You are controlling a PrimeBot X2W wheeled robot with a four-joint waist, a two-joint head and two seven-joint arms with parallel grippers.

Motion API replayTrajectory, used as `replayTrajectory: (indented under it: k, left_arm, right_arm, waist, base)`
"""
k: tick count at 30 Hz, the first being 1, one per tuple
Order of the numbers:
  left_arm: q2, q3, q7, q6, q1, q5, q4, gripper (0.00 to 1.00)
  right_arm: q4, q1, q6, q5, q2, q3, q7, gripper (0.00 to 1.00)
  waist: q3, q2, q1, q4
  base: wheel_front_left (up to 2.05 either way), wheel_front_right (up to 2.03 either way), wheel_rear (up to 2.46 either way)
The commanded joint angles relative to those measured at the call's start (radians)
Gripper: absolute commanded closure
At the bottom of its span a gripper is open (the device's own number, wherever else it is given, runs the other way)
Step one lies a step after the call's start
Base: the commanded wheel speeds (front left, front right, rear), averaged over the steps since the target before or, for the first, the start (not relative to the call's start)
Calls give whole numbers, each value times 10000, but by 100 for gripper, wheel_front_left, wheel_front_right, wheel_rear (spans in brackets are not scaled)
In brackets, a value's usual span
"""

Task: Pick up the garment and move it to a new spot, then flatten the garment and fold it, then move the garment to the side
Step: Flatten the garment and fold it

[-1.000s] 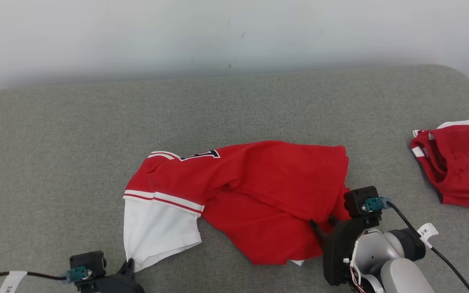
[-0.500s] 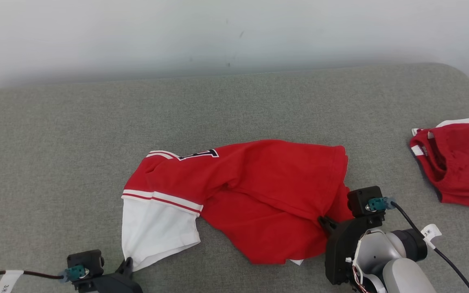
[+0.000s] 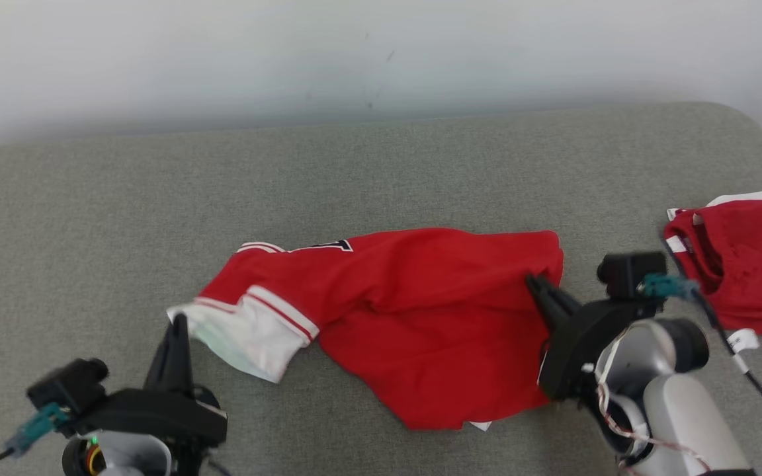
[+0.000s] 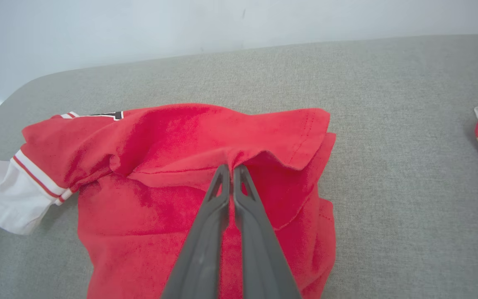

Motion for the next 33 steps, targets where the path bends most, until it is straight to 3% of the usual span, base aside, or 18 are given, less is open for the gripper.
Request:
replayTrajectory:
  k: [1,5,10,17,21,25,28,33]
  left_arm:
    - [-181,239,-323,-195,-247,-329,-284,100]
    - [-445,703,-804,-682,-737,-1018,-965,100]
    - [-604,1184,-1183,-942,-1361,-1613,-1671,100]
    - [-613,1621,-967,-719,-2791,-2227,-2672,100]
    - [-250,1977,-536,-360,-4051,-2459,-2800,100]
    - [633,2222,-86,-75,-5979,-2092,-2449,100]
    - [1446,2034,211,-180,-7715,-1567,-1872,100]
    - [2096,1699,213,-499,-10558,-952,-822,100]
  right_arm:
    - [-149,-258,-24,21,-9,-138,-136,100]
    - [-462,-738,-24,-138,-30,-249,-234,100]
    - [-753,-1249,-24,46,-353,-104,-372,100]
    - [-1014,-2355,-23,788,-982,483,-505,100]
    - [-836,-3603,-24,1436,-1341,1313,-594,100]
    - [-158,-5542,-24,1863,-1564,1838,-1052,100]
    - [667,-7154,-23,1851,-1646,1943,-1648,100]
    - [2179,-9710,-24,1121,-1889,1784,-3013,100]
  waist:
    - [-39,0,-1,-30]
    - [-108,0,-1,-113]
    - [-90,0,-1,-217]
    - [548,0,-1,-409]
    - [1667,0,-1,-704]
    - [3100,0,-1,-967]
    - [4077,0,-1,-1053]
    - [5017,0,-1,-996]
  base:
    - [0,0,0]
    - [0,0,0]
    - [0,0,0]
    - [0,0,0]
    - [0,0,0]
    - [0,0,0]
    - [0,0,0]
    - [0,0,0]
